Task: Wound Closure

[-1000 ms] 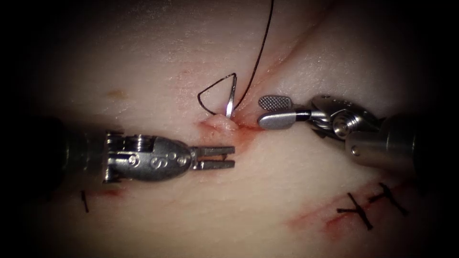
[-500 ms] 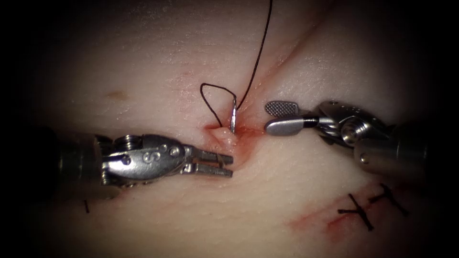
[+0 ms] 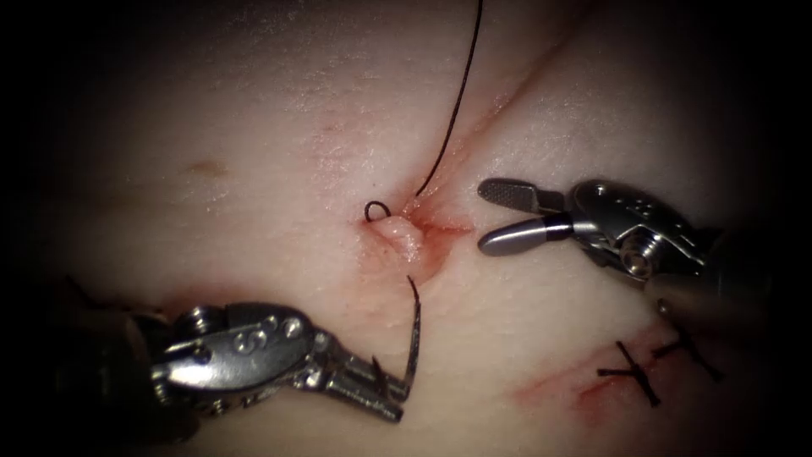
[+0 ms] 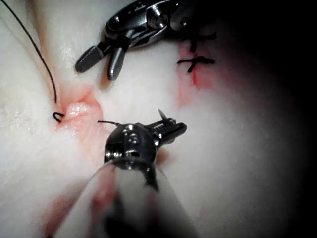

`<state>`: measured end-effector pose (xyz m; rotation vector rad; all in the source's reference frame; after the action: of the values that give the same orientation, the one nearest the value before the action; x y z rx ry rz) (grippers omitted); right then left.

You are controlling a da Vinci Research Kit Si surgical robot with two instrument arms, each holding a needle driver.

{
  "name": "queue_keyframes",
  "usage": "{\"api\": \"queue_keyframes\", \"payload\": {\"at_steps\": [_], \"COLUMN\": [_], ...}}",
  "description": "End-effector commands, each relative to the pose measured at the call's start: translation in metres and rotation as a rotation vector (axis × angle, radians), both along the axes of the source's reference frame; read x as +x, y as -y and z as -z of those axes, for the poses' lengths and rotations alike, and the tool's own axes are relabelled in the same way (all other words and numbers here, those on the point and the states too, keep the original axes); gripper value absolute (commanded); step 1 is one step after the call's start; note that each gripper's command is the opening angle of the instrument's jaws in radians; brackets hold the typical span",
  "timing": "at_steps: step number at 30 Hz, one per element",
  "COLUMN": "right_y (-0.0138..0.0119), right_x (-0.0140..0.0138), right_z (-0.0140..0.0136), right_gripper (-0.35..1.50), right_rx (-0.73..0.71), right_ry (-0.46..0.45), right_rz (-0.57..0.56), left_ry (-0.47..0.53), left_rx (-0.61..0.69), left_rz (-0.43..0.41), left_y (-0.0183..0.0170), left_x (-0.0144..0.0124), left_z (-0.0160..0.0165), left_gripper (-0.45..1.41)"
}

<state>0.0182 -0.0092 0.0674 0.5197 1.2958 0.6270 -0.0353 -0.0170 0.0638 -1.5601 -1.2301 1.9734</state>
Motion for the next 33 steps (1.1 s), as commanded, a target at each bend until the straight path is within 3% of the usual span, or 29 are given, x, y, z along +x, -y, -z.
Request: {"api": "queue_keyframes", "payload": {"at_steps": [1,6,11,16,21,31,33], "right_y": [0.0007,0.0023,0.0033,0.0042,0.0049,0.0056,0.006], "right_x": [0.0007,0.0022,0.0049,0.0068,0.0077,0.0091,0.0092], "right_z": [-0.0003,0.0013,0.0039,0.0061,0.0056,0.003,0.0022], "right_gripper": [0.94,0.98,1.3,1.31,1.31,1.16,1.06], "right_rx": [-0.045,-0.182,-0.284,-0.358,-0.396,-0.416,-0.423], "right_ry": [-0.011,-0.064,-0.073,-0.094,-0.093,-0.097,-0.084], "right_rz": [0.021,0.078,0.088,0.125,0.147,0.191,0.209], "left_ry": [0.001,0.013,0.023,0.015,0.013,0.02,0.021], "left_rx": [-0.005,-0.034,-0.084,-0.134,-0.173,-0.207,-0.211], "left_rz": [-0.002,-0.004,0.011,0.03,0.051,0.06,0.06], "left_y": [0.0007,0.0011,0.0016,0.002,0.0017,0.0024,0.0024], "left_x": [-0.0002,0.0007,0.0017,0.0032,0.0037,0.0037,0.0038], "left_z": [-0.0003,0.0012,0.0034,0.0054,0.0065,0.0083,0.0086], "left_gripper": [-0.45,-0.45,-0.45,-0.45,-0.45,-0.45,-0.45]}}
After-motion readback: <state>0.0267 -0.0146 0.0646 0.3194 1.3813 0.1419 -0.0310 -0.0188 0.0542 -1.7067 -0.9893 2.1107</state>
